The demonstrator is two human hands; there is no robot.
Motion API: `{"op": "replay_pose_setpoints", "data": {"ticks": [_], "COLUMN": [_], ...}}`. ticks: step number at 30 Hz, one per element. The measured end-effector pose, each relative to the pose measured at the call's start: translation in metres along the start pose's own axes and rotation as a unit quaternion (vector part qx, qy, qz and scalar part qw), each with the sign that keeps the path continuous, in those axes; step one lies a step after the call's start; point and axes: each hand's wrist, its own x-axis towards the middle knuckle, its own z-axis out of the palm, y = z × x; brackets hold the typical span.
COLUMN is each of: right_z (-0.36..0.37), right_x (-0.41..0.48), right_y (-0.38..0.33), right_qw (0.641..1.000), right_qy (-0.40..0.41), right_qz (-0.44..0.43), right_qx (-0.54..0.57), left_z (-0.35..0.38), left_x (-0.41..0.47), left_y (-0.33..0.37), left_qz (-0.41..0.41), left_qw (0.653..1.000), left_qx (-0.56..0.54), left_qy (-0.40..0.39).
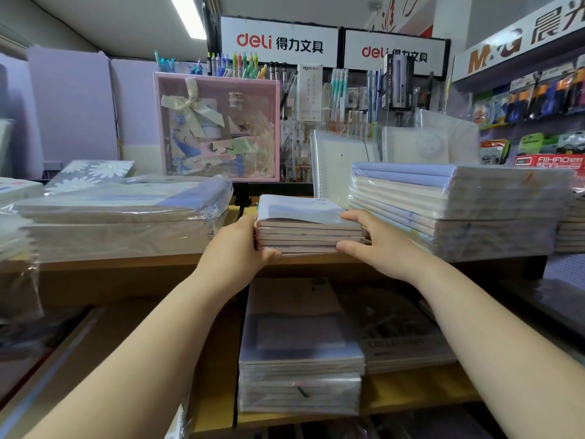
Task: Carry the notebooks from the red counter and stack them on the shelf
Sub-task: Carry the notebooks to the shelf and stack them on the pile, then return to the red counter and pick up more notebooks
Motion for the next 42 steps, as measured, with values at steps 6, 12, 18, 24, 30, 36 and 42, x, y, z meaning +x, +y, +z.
{"op": "replay_pose_setpoints", "data": {"ticks": [6, 12, 18, 24, 30, 36, 42], "right_z": [-0.005, -0.004, 0.012, 0.054, 0.165, 0.321, 0.468], "right_x": [0.002, -0.006, -0.017, -0.038, -0.068, -0.116, -0.182], "right_y": [0.002, -0.009, -0.066, -0.187, -0.334, -0.477, -0.601], "right_qw": [1.000, 0.999, 0.978, 0.965, 0.931, 0.850, 0.773], "right_qy": [-0.020, 0.025, 0.189, 0.126, -0.148, -0.345, -0.478], "right_qz": [-0.006, 0.004, -0.086, -0.192, -0.291, -0.348, -0.361], "right_qx": [0.010, 0.038, 0.011, 0.124, 0.164, 0.192, 0.209], "left_z": [0.002, -0.003, -0.047, -0.126, -0.228, -0.328, -0.391], "left_x": [0.001, -0.012, -0.056, -0.129, -0.249, -0.407, -0.569], "left_y": [-0.002, -0.003, -0.017, -0.090, -0.204, -0.307, -0.362], "left_qz": [-0.002, -0.001, 0.024, -0.020, -0.183, -0.380, -0.565], "left_qw": [1.000, 0.998, 0.994, 0.996, 0.980, 0.915, 0.800], "left_qx": [-0.001, -0.031, -0.047, -0.014, 0.050, 0.067, 0.061], "left_qy": [0.015, 0.047, 0.097, 0.081, 0.052, 0.119, 0.194]}}
